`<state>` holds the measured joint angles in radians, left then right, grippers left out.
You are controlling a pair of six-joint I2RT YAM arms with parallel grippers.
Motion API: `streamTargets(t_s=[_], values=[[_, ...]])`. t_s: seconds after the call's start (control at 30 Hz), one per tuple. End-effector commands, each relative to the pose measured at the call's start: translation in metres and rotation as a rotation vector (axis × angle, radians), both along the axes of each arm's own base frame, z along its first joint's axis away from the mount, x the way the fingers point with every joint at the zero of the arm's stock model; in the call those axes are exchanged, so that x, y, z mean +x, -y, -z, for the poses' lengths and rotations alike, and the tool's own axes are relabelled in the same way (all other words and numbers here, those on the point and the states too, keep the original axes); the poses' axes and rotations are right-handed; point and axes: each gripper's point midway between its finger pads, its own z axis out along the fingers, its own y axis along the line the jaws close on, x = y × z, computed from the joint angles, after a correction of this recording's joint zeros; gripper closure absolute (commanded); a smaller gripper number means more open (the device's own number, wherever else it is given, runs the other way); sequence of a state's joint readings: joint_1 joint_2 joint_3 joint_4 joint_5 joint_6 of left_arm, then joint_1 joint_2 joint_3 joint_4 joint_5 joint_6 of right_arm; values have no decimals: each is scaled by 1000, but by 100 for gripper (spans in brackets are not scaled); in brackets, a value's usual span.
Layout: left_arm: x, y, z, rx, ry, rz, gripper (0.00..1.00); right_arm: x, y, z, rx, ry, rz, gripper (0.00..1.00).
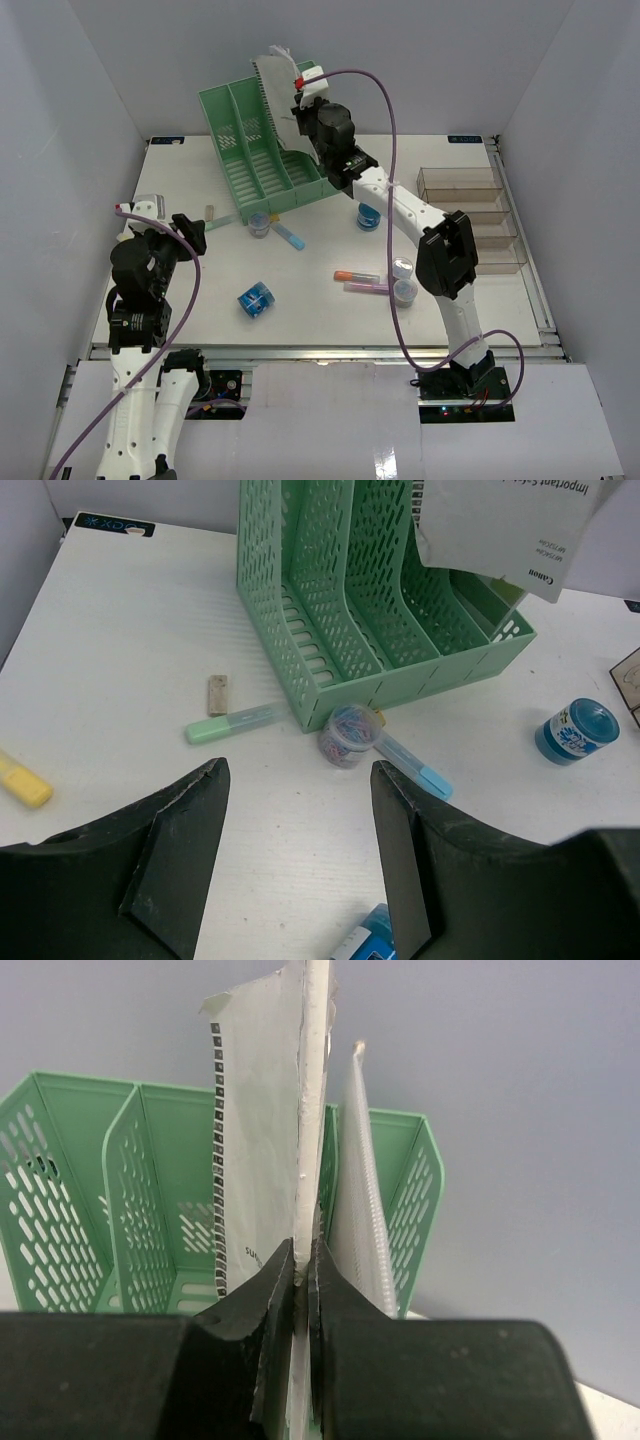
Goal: Organize the desk
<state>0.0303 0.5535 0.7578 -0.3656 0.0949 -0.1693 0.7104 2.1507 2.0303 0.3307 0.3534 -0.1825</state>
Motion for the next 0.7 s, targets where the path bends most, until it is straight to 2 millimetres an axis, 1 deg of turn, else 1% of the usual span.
streamTargets(t_s=[0.0,0.1,0.17,0.3,0.43,0.5,0.6,0.67], values=[[-2,5,-3,-8,16,24,31,-28,37,-114,153,208,38,92],[-1,6,-3,-14,15,31,31,-26,38,-111,144,208,38,92],[-2,6,-4,-14,18,31,31,-22,38,-104,134,201,39,92],[-3,6,-5,-12,18,32,31,-17,33,-95,119,234,39,92],[-1,6,-3,-10,9,28,31,-10,21,-75,107,218,6,92],[0,6,-3,-8,8,29,31,-9,16,-73,118,218,-9,92],[0,5,-3,-4,6,26,31,-6,6,-63,118,218,-24,92],[0,4,-3,-2,5,22,31,-9,0,-63,119,228,-40,92]])
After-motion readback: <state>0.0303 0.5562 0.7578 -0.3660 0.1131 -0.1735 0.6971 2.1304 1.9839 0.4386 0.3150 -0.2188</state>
